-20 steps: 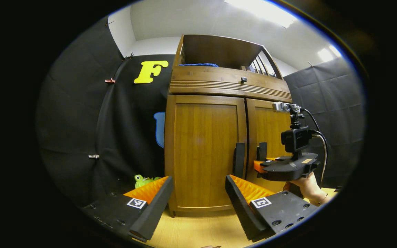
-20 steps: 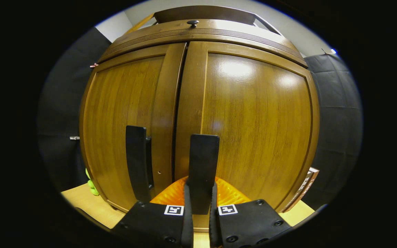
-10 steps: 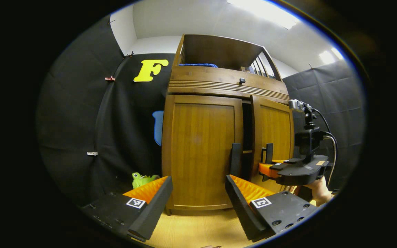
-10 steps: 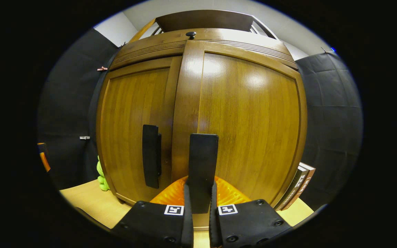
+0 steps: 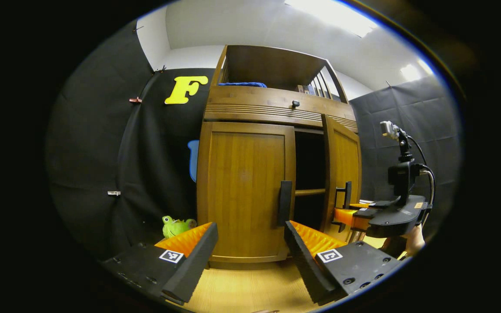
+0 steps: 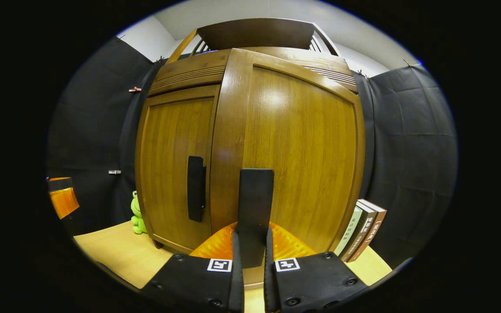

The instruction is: Open the right door of the double-door shoe cabinet with the right hand, and open the left door with the left hand.

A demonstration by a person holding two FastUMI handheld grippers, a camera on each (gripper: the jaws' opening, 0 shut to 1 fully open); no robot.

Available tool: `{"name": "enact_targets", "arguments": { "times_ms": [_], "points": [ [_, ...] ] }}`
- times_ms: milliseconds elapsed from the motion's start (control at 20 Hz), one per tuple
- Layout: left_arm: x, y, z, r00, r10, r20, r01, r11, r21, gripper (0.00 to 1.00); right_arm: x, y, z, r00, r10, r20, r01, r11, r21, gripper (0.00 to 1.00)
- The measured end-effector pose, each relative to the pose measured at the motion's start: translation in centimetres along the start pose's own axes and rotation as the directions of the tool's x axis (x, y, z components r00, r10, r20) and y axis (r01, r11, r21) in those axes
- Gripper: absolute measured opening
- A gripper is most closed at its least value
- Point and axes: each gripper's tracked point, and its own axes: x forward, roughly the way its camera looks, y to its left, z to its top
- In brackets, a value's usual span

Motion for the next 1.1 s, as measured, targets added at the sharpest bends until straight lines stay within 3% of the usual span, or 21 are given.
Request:
{"name": "enact_targets", "arguments": {
  "times_ms": [150, 500, 950, 1050, 1100],
  "points": [
    [0.0, -0.2, 0.1, 1.000, -0.002, 0.004, 0.002, 1.000, 0.001, 0.96, -1.1, -0.4, 0.0, 1.000, 0.000, -0.002, 0.000, 1.000, 0.003, 0.17],
    [-0.9, -2.0, -0.2, 1.000, -0.023, -0.007, 0.023, 1.000, 0.004, 0.96, -4.2, -2.4, 0.0, 1.000, -0.021, 0.003, 0.021, 1.000, 0.018, 0.17],
    [-1.9, -4.3, -1.0, 0.997, -0.067, -0.024, 0.068, 0.998, 0.020, 0.95, -7.9, -5.7, 0.2, 0.995, -0.102, -0.003, 0.102, 0.995, 0.014, 0.16],
    [-2.0, -4.6, -0.9, 0.997, -0.071, -0.017, 0.071, 0.997, 0.019, 0.95, -8.5, -6.5, 0.2, 0.993, -0.118, -0.004, 0.118, 0.993, 0.011, 0.20],
    [-2.0, -4.9, -1.2, 0.997, -0.070, -0.015, 0.070, 0.997, 0.018, 0.95, -8.7, -6.8, 0.2, 0.992, -0.126, -0.004, 0.126, 0.992, 0.011, 0.16]
  ]
}}
